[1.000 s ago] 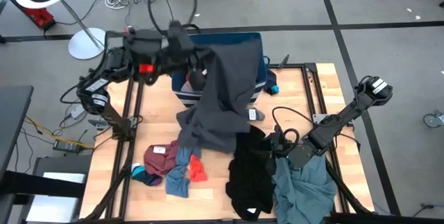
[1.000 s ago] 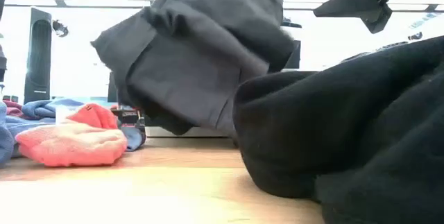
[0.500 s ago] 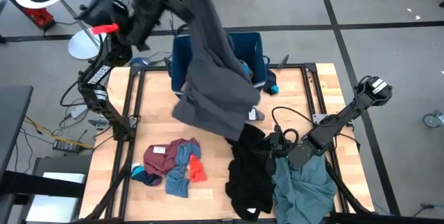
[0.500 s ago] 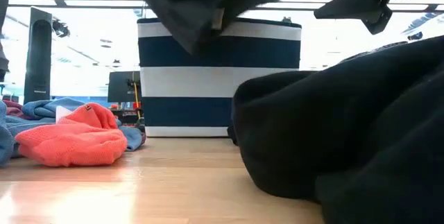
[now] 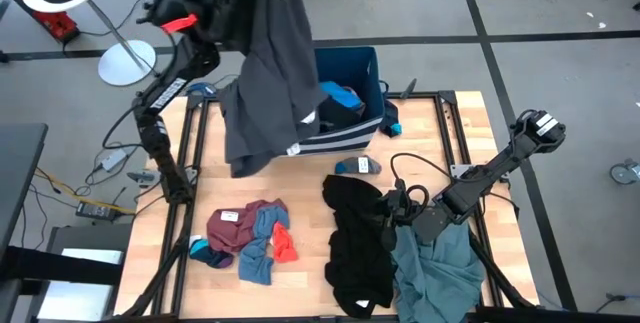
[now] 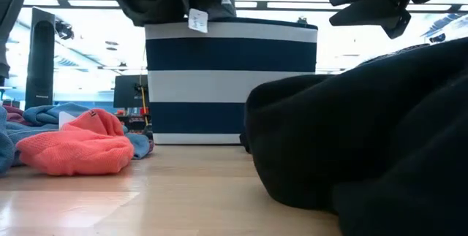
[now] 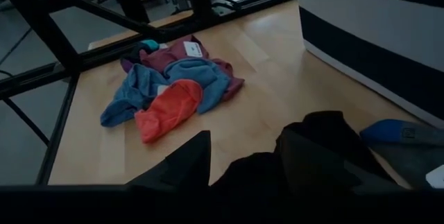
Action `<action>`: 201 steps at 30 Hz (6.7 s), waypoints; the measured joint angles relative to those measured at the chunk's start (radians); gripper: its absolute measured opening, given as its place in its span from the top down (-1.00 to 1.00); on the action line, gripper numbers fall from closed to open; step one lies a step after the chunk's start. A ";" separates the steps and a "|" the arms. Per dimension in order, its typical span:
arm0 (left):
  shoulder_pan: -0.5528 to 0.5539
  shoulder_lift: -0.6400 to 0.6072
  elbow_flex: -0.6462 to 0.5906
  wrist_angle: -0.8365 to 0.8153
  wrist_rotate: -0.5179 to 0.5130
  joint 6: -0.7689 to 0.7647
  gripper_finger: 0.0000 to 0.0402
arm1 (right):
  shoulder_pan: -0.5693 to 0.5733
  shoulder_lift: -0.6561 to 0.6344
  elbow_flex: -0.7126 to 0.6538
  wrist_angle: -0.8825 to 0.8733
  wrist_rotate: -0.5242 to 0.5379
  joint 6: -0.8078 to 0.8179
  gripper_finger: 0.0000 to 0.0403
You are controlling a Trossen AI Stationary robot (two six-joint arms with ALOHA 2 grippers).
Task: Sort clothes
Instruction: Put the gray pants into the laundry organizer, then put the blue sock into the laundry organizer
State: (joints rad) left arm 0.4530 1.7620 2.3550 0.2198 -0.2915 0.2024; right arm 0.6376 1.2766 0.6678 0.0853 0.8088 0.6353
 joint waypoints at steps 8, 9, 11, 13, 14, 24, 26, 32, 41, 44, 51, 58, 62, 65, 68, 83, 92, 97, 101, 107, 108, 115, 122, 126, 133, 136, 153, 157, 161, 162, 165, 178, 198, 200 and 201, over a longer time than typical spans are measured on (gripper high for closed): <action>-0.001 0.041 -0.001 -0.529 0.062 -0.059 1.00 | 0.001 0.000 0.000 -0.013 0.000 -0.001 0.14; -0.001 0.041 -0.001 -0.617 0.062 -0.055 1.00 | 0.001 0.000 0.000 -0.013 0.000 -0.001 0.14; -0.001 0.041 -0.001 -0.784 0.062 -0.055 1.00 | 0.001 0.000 0.000 -0.013 0.000 -0.001 0.14; -0.001 0.041 -0.001 -0.948 0.062 -0.057 1.00 | 0.001 0.000 0.000 -0.013 0.000 0.000 0.15; -0.001 0.041 -0.001 -1.027 0.063 -0.070 1.00 | 0.001 0.000 0.000 -0.014 0.000 0.000 0.15; -0.002 0.060 -0.005 -1.550 0.174 -0.210 1.00 | 0.001 0.000 0.000 -0.014 0.000 0.012 0.15; -0.002 0.072 -0.005 -1.601 0.204 -0.234 1.00 | 0.001 0.000 0.000 -0.014 0.000 0.017 0.15; -0.011 0.144 -0.005 -1.706 0.245 -0.261 1.00 | 0.001 0.000 0.000 -0.012 0.000 0.026 0.16; -0.010 0.311 -0.005 -1.717 0.241 -0.253 1.00 | 0.002 0.000 0.000 -0.008 -0.006 0.026 0.16; -0.010 0.381 -0.005 -1.714 0.240 -0.263 1.00 | 0.002 0.000 0.000 -0.008 -0.008 0.026 0.16; -0.010 0.532 -0.005 -1.675 0.225 -0.289 1.00 | 0.002 0.000 0.000 -0.011 -0.009 0.026 0.16; -0.011 0.615 -0.005 -1.526 0.247 -0.288 1.00 | 0.002 0.000 0.000 -0.013 -0.009 0.025 0.16; -0.016 0.618 -0.005 -1.351 0.302 -0.286 1.00 | 0.002 0.000 0.000 -0.013 -0.009 0.024 0.16; -0.022 0.619 -0.005 -1.256 0.371 -0.258 0.99 | 0.002 0.000 0.000 -0.013 -0.009 0.024 0.16; -0.029 0.619 -0.005 -1.232 0.395 -0.258 0.96 | 0.002 0.000 0.000 -0.013 -0.009 0.017 0.16; -0.029 0.615 0.000 -1.309 0.330 -0.285 0.44 | 0.002 0.000 0.000 -0.013 -0.020 0.016 0.16; -0.028 0.529 0.001 -1.413 0.307 -0.233 0.43 | 0.002 0.000 0.000 -0.016 -0.019 0.016 0.16; -0.029 0.447 0.001 -1.435 0.300 -0.235 0.43 | 0.002 0.000 0.000 -0.015 -0.019 0.016 0.16; -0.038 0.370 0.001 -1.453 0.296 -0.238 0.43 | 0.002 0.000 0.000 -0.015 -0.019 0.016 0.16; -0.059 0.259 0.001 -1.475 0.296 -0.259 0.43 | 0.002 0.000 0.000 -0.014 -0.019 0.016 0.16; -0.065 0.243 0.001 -1.483 0.295 -0.260 0.43 | 0.002 0.000 0.000 -0.014 -0.019 0.016 0.16; -0.166 0.132 0.001 -1.558 0.248 -0.292 0.43 | 0.002 0.000 0.000 -0.012 -0.019 0.018 0.16; -0.368 0.078 -0.001 -1.647 0.150 -0.342 0.43 | 0.002 0.000 0.000 -0.008 -0.024 0.018 0.16; -0.473 0.058 -0.001 -1.672 0.139 -0.396 0.43 | 0.004 0.000 0.000 -0.002 -0.032 0.024 0.16; -0.646 -0.016 -0.127 -1.761 -0.043 -0.536 0.55 | 0.006 0.000 0.000 -0.001 -0.100 0.078 0.16; -0.705 -0.096 -0.278 -1.725 -0.090 -0.618 0.58 | 0.022 0.000 0.000 -0.003 -0.113 0.103 0.16; -0.841 -0.579 -1.358 -1.079 -0.028 -0.979 0.59 | 0.061 0.000 0.000 0.018 -0.070 0.105 0.15; -0.841 -0.613 -1.501 -0.943 0.011 -1.028 0.59 | 0.061 0.000 0.000 0.018 -0.069 0.106 0.15; -0.841 -0.612 -1.586 -0.918 0.046 -1.100 0.59 | 0.061 0.000 0.000 0.018 -0.068 0.106 0.16; -0.841 -0.611 -1.602 -0.913 0.053 -1.114 0.59 | 0.061 0.000 0.000 0.018 -0.067 0.106 0.16; -0.841 -0.611 -1.655 -0.859 0.079 -1.154 0.59 | 0.061 0.000 0.000 0.017 -0.067 0.106 0.16; -0.841 -0.569 -1.756 -0.673 0.147 -1.255 0.59 | 0.061 0.000 0.000 0.018 -0.066 0.106 0.16; -0.840 -0.466 -1.745 -0.543 0.175 -1.257 0.98 | 0.061 0.000 0.000 0.020 -0.066 0.106 0.16; -0.840 -0.467 -1.719 -0.536 0.169 -1.229 0.99 | 0.061 0.000 0.000 0.022 -0.066 0.105 0.16; -0.839 -0.467 -1.704 -0.537 0.162 -1.213 0.99 | 0.061 0.000 0.000 0.022 -0.066 0.105 0.16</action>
State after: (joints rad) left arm -0.3864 1.2948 0.6513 -0.3176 -0.1293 -1.0111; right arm 0.6987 1.2762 0.6674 0.1073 0.7425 0.7406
